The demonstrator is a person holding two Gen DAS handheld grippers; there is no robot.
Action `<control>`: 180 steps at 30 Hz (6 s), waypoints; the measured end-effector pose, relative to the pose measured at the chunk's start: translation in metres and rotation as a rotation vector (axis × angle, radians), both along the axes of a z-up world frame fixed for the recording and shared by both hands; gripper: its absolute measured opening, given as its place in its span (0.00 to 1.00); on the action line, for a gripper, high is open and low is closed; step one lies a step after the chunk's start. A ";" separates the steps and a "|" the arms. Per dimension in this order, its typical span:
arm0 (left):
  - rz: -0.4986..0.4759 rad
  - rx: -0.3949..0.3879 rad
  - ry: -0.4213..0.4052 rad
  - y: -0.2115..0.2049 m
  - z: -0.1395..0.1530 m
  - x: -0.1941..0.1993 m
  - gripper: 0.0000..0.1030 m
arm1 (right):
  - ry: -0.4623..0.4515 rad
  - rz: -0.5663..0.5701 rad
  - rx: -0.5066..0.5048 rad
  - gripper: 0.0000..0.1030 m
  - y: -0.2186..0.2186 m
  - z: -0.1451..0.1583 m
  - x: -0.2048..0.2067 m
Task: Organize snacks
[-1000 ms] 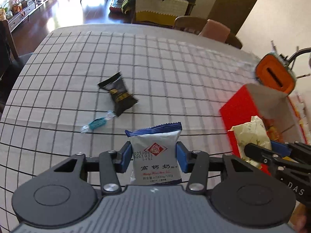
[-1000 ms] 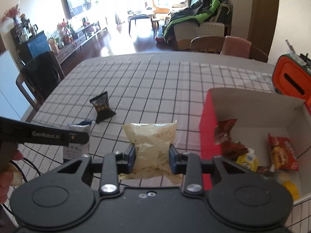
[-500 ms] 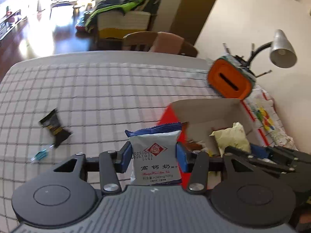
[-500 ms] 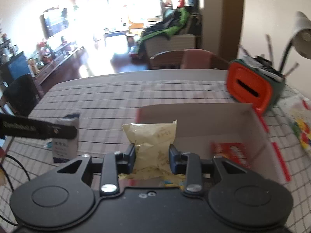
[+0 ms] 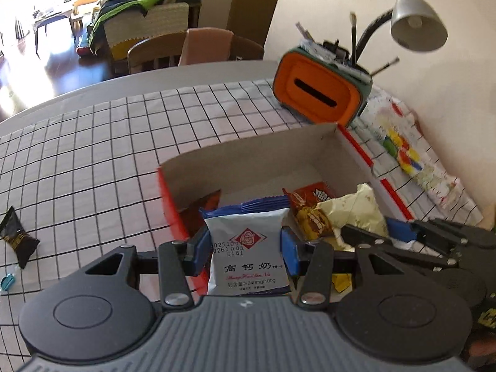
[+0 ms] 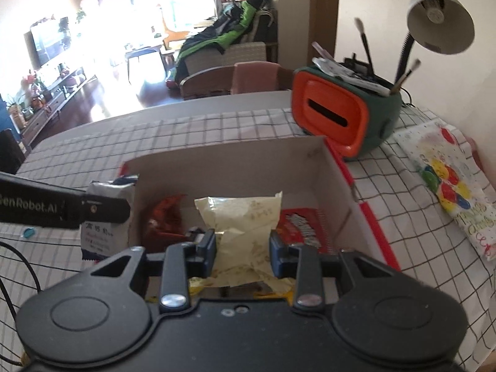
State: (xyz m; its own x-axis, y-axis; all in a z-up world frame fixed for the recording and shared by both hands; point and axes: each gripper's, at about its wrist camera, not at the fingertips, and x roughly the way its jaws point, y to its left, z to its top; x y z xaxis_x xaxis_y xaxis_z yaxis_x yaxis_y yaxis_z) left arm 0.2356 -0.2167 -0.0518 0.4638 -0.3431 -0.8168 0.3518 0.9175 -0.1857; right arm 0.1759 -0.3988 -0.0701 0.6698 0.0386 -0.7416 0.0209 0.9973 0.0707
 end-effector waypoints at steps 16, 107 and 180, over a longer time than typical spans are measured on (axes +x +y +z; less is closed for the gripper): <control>-0.034 0.112 0.060 -0.035 -0.046 0.021 0.42 | 0.127 0.011 -0.031 0.32 -0.020 -0.044 0.024; 0.047 0.043 -0.018 0.349 -0.074 0.017 0.84 | 0.139 0.494 0.003 0.96 0.330 -0.043 0.106; 0.227 -0.107 0.016 0.307 -0.026 -0.027 0.11 | 0.073 0.296 0.027 0.30 0.240 0.010 0.018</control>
